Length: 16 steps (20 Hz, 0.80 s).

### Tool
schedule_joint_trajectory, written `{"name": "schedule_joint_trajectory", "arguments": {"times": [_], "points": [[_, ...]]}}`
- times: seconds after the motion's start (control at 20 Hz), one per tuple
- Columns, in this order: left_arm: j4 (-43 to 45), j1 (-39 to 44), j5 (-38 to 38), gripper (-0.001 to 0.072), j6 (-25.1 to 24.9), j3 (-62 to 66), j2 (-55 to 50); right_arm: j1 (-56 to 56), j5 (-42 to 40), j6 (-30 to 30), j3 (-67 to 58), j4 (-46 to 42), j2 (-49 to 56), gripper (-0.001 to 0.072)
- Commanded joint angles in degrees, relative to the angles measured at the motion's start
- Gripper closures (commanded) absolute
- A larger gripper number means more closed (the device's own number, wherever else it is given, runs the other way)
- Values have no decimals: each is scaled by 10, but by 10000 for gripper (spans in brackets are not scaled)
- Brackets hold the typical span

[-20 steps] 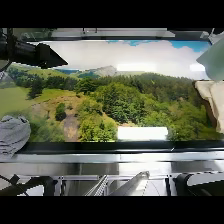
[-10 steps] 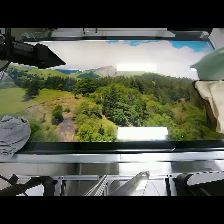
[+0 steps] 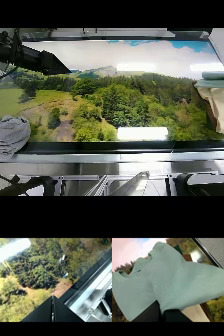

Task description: Fold the shirts.

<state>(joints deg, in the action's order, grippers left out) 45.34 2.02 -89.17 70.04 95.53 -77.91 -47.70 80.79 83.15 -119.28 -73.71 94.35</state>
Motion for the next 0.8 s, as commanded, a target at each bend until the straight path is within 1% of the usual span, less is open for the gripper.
{"name": "schedule_joint_trajectory", "arguments": {"times": [0.0,0.15,0.2,0.4,0.45,0.5,0.55,0.65,0.75], "points": [[0,7,-5,692,1,0,0,-1,66,10,3,-47,-9,698],[0,7,-5,692,1,0,0,-1,99,29,54,-62,-7,697],[0,7,-5,692,1,0,0,-1,102,47,75,-74,-7,698],[0,7,-14,692,1,0,0,-1,105,53,107,-95,-7,688],[0,7,-14,692,1,0,0,-1,113,55,107,-97,-7,525],[0,7,-14,692,1,0,0,-1,123,65,107,-101,-7,252],[-1,7,-14,692,1,0,0,-1,137,70,107,-109,-8,204],[-1,7,-16,692,1,0,0,-1,179,84,107,-138,-8,205],[-1,7,-26,692,1,0,0,-1,208,92,107,-142,-8,204]]}}
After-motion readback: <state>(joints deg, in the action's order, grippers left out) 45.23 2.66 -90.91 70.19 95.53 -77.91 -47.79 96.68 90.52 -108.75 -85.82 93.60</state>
